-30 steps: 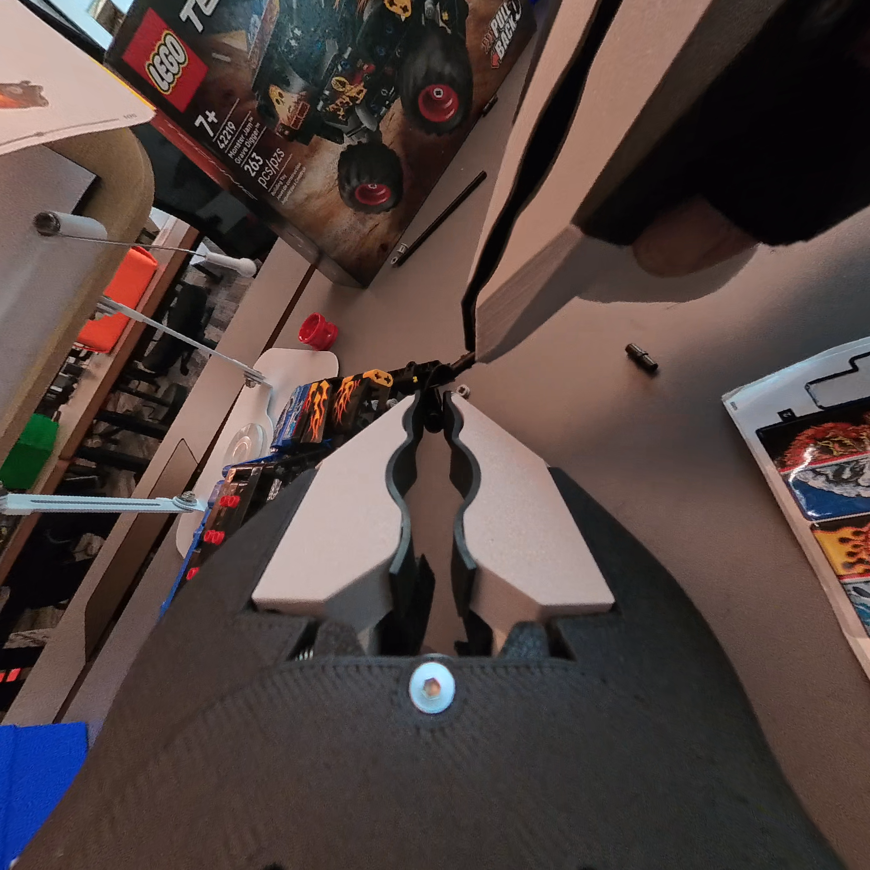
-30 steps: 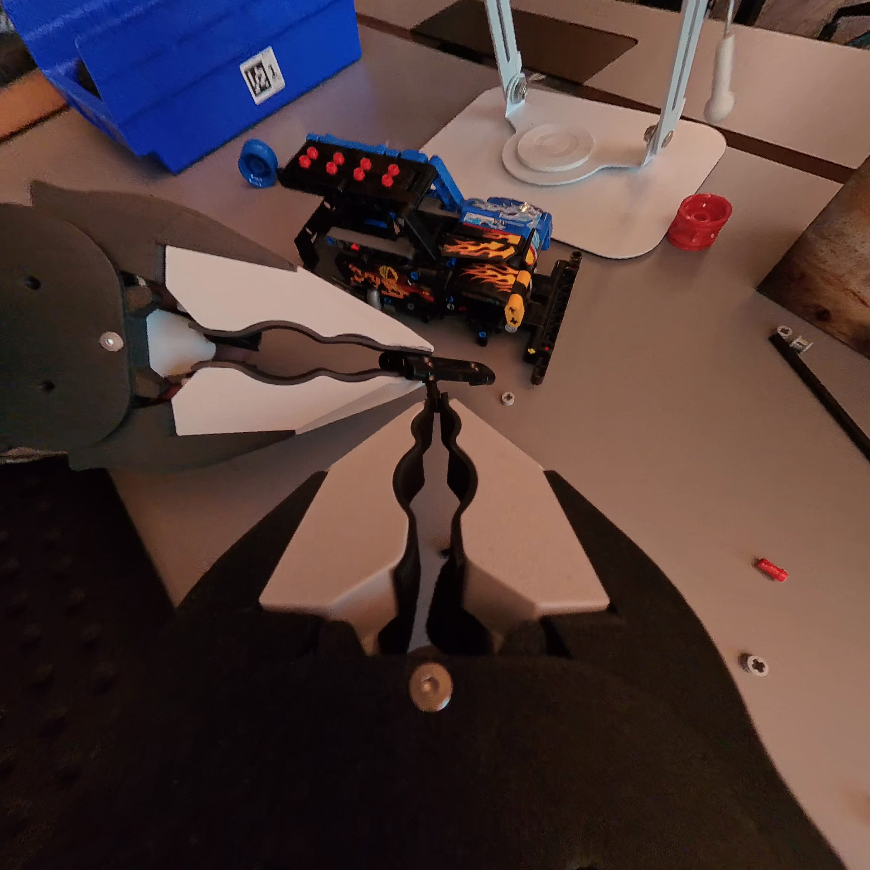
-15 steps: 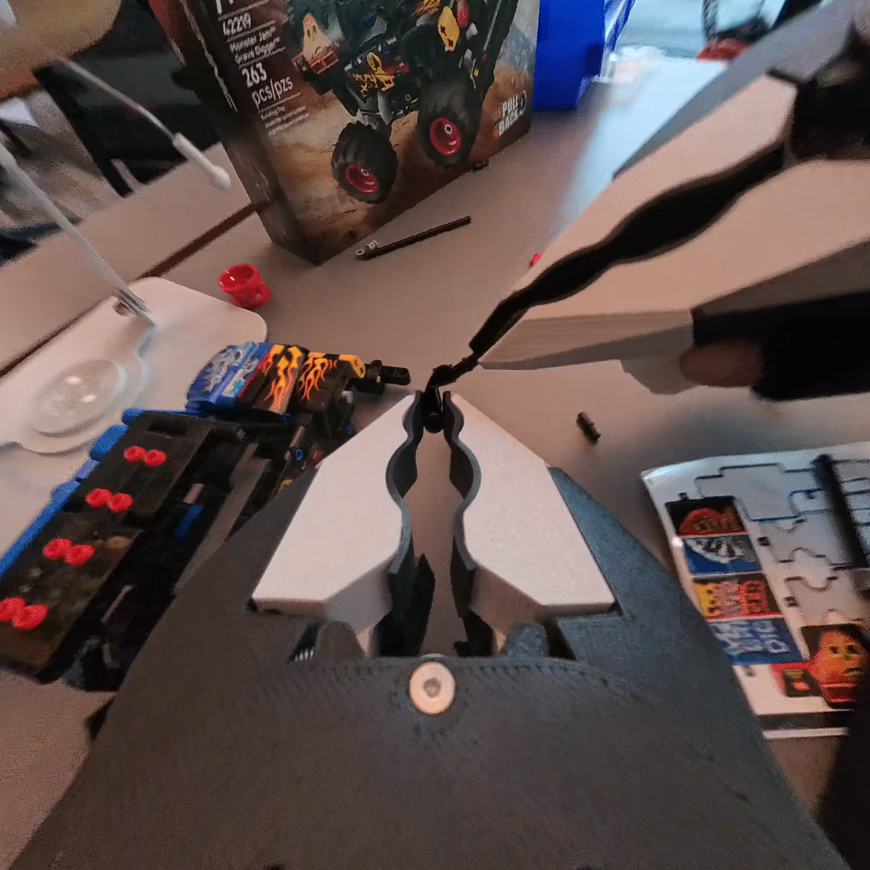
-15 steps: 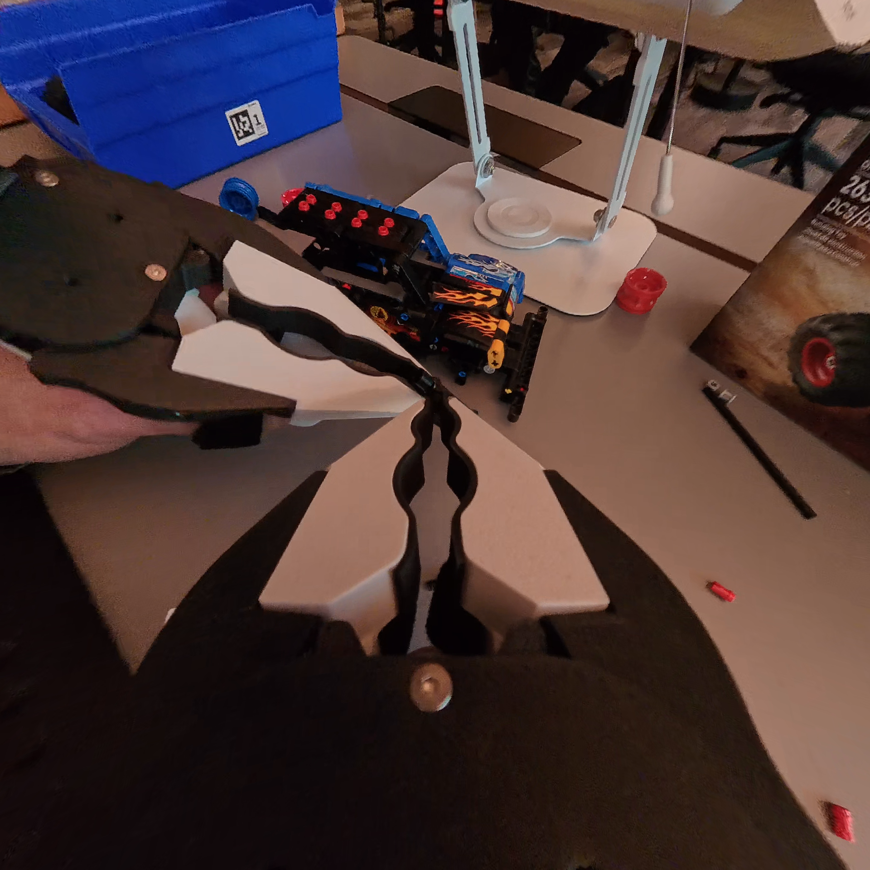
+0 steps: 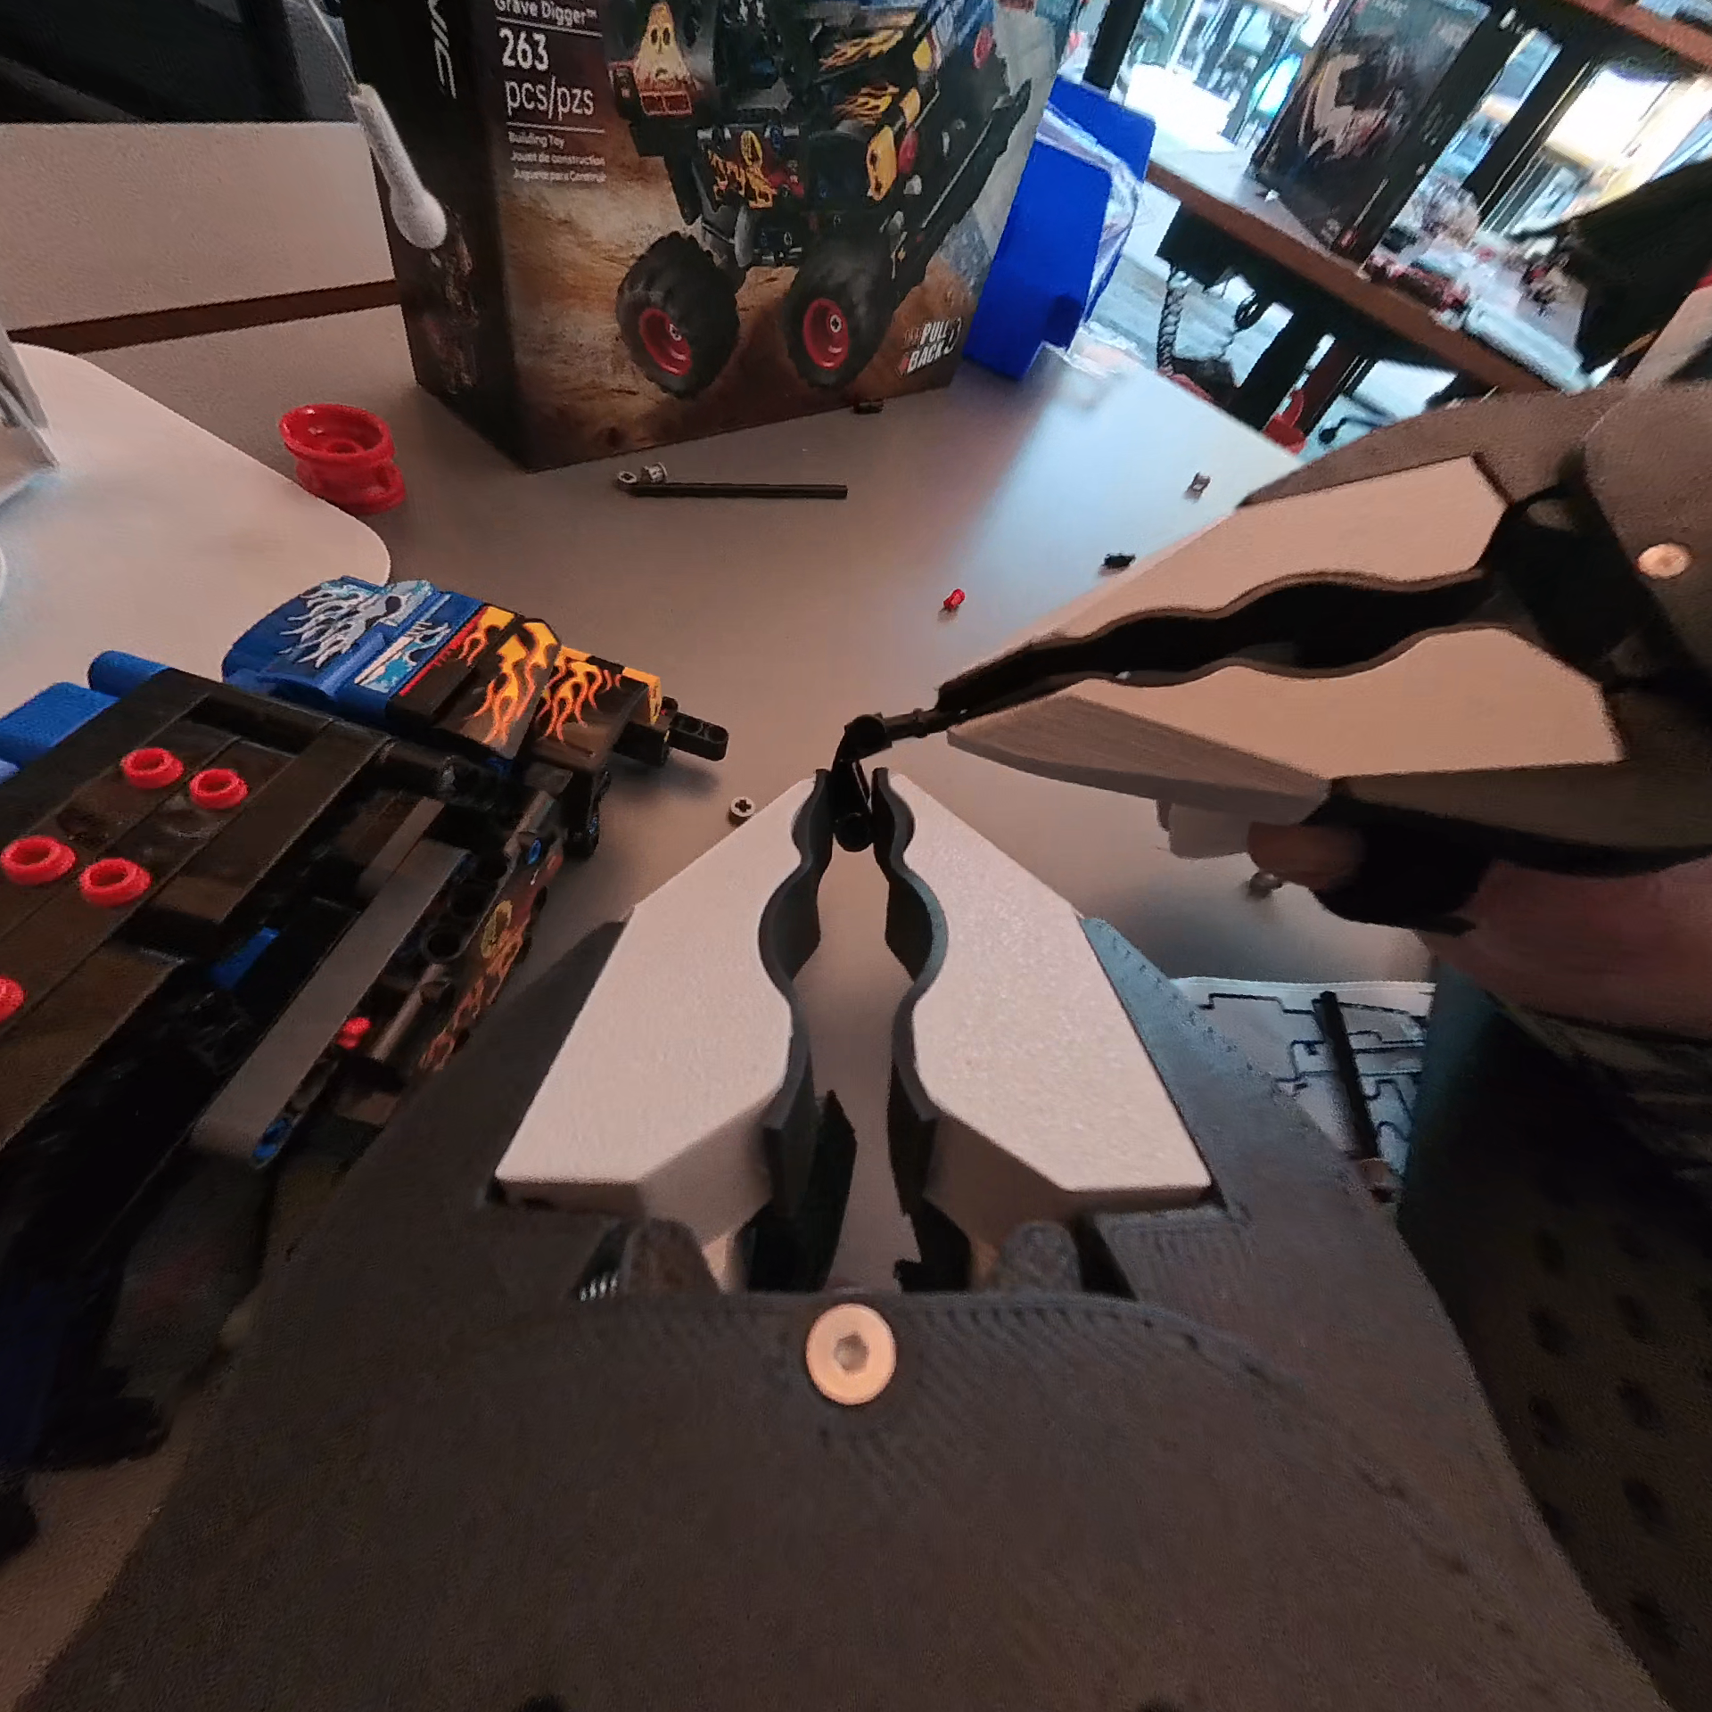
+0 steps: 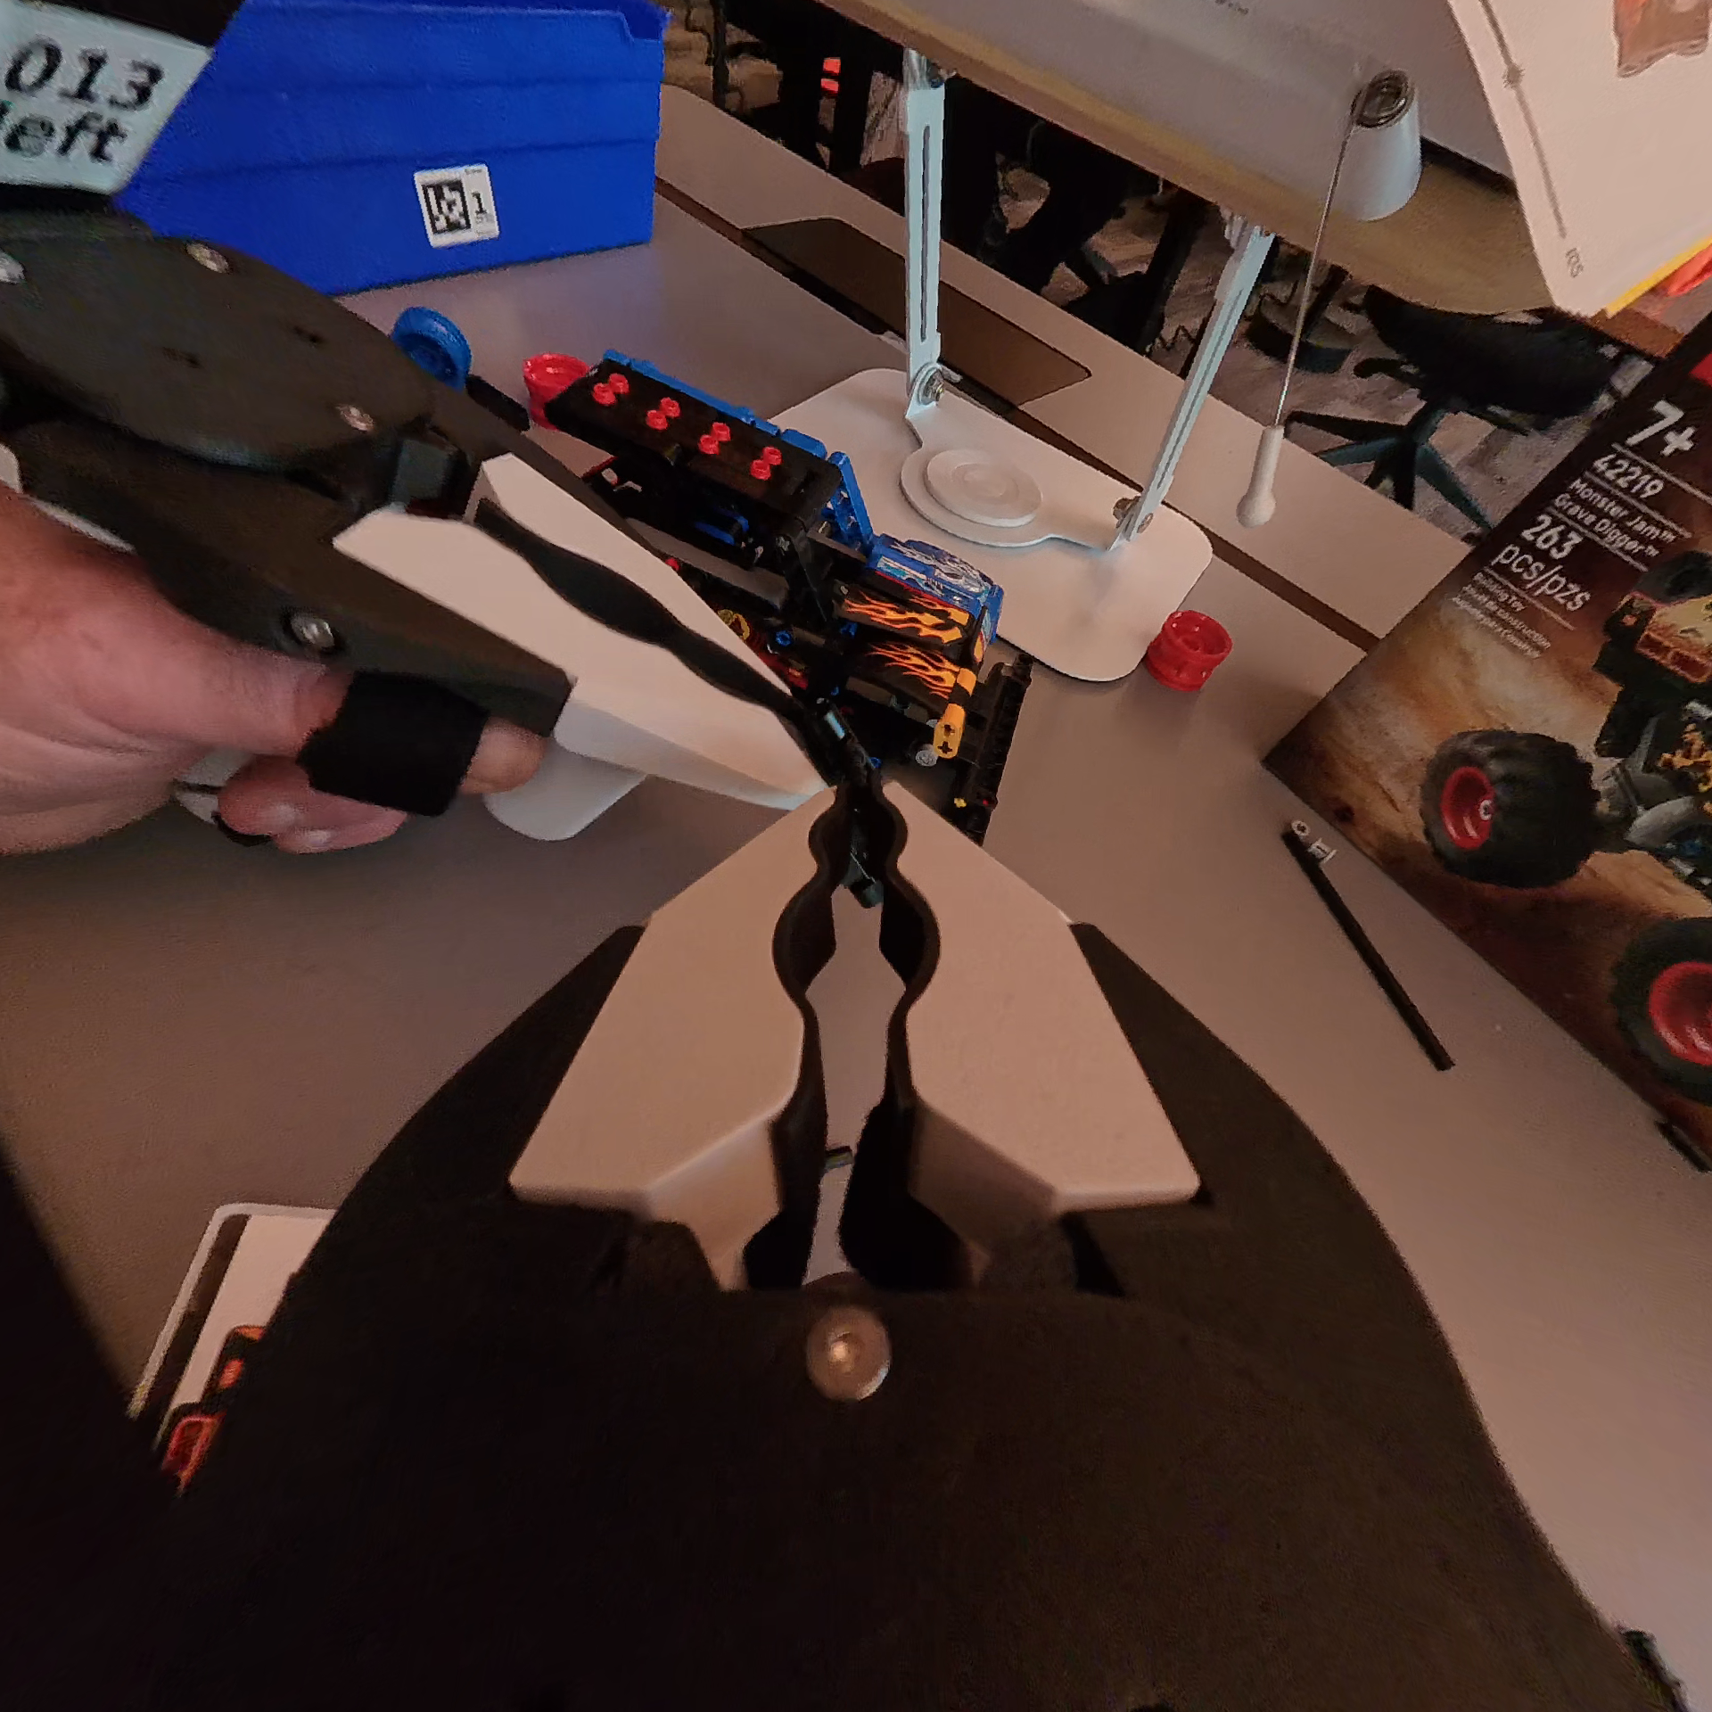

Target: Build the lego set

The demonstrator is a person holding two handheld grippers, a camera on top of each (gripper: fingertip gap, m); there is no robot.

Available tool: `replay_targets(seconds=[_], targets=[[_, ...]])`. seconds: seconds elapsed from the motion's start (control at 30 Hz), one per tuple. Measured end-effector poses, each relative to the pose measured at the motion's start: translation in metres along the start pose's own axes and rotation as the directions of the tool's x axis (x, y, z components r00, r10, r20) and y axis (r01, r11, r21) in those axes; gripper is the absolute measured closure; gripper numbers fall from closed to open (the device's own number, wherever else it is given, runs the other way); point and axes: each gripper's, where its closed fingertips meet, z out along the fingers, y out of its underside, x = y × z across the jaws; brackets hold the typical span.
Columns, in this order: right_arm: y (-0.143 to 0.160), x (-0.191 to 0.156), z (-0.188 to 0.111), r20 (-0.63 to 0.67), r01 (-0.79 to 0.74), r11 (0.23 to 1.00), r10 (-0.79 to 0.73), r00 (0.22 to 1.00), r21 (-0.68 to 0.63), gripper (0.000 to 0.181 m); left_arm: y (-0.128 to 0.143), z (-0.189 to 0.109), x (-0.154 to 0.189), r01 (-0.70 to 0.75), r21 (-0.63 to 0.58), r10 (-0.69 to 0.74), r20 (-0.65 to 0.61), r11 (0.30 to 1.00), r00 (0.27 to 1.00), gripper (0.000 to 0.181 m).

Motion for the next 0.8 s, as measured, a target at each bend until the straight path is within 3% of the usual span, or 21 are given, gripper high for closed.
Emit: replay_targets(seconds=[0.2, 0.4, 0.8], targets=[[-0.003, 0.0002, -0.0014, -0.02, 0.027, 1.0, -0.027, 0.999, 0.013, 0.181, -0.0033, -0.0019, 0.0014, 0.039, 0.019, -0.039, -0.026, 0.999, 0.999, 0.175], [-0.0019, -0.0001, -0.001, -0.055, 0.083, 0.996, -0.083, 0.995, -0.014, 0.181, -0.0011, -0.0009, -0.0009, -0.053, -0.006, 0.053, 0.042, 0.999, 0.998, 0.175], [-0.002, -0.0035, 0.0006, -0.085, 0.164, 0.986, -0.166, 0.982, -0.031, 0.181, 0.0021, -0.0005, -0.002, -0.049, -0.011, 0.05, 0.055, 0.999, 0.997, 0.175]])
